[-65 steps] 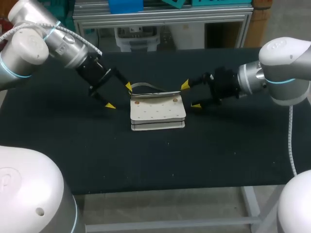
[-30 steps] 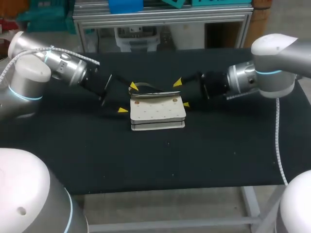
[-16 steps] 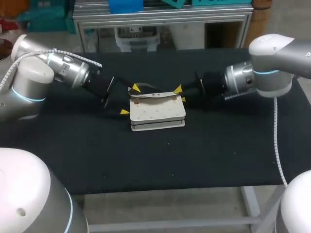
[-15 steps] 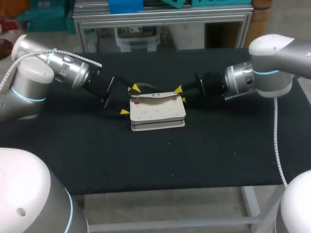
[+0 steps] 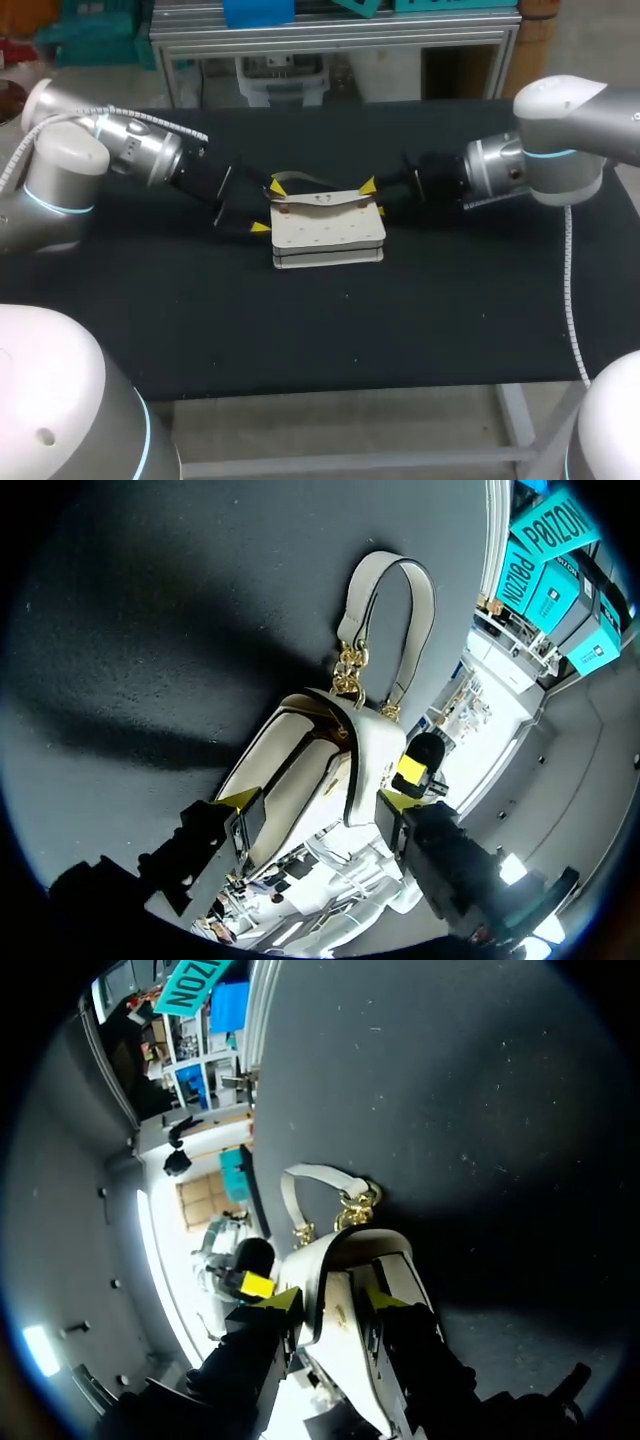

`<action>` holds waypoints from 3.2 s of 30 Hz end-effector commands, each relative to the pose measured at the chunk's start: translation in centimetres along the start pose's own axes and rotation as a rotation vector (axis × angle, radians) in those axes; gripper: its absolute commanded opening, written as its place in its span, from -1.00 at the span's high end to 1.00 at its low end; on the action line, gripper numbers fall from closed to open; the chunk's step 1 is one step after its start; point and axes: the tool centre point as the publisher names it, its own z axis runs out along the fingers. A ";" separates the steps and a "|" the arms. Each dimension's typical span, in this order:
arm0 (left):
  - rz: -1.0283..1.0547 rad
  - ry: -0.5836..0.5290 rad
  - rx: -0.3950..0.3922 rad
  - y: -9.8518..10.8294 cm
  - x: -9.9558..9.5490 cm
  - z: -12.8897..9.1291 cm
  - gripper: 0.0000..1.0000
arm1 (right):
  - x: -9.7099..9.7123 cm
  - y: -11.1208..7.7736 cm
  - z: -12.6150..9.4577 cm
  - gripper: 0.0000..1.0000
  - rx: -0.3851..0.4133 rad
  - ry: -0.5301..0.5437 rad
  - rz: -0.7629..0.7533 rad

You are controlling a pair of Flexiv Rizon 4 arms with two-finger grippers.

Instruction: Pick up the bag, open it, inspect its contents, close it, and place it on the opposite side

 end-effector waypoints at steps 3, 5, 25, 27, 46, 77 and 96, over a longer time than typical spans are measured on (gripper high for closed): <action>-0.006 0.007 -0.010 -0.4 -0.2 1.0 -0.05 | -0.1 -0.4 0.2 0.35 -0.008 0.013 -0.030; -0.007 0.005 -0.004 -0.4 -0.3 1.2 0.19 | -0.2 -0.4 0.3 0.62 -0.013 0.013 -0.048; 0.065 0.055 0.047 0.9 -1.3 0.0 -0.13 | -0.5 -0.3 -0.6 -1.00 -0.069 0.024 -0.105; 0.066 0.058 0.049 1.0 -1.2 -0.1 0.11 | -0.4 -0.2 -0.7 -1.00 -0.074 0.028 -0.106; 0.082 0.045 0.076 0.6 -1.9 1.4 1.00 | 0.1 -0.7 0.0 1.00 -0.044 0.025 -0.131; 0.086 0.071 0.062 0.5 -1.8 1.0 0.04 | 0.4 0.8 0.3 0.55 -0.057 0.064 -0.013; 0.087 0.075 0.054 0.8 -1.6 1.6 0.69 | -0.3 -0.4 0.7 1.00 -0.077 0.025 -0.137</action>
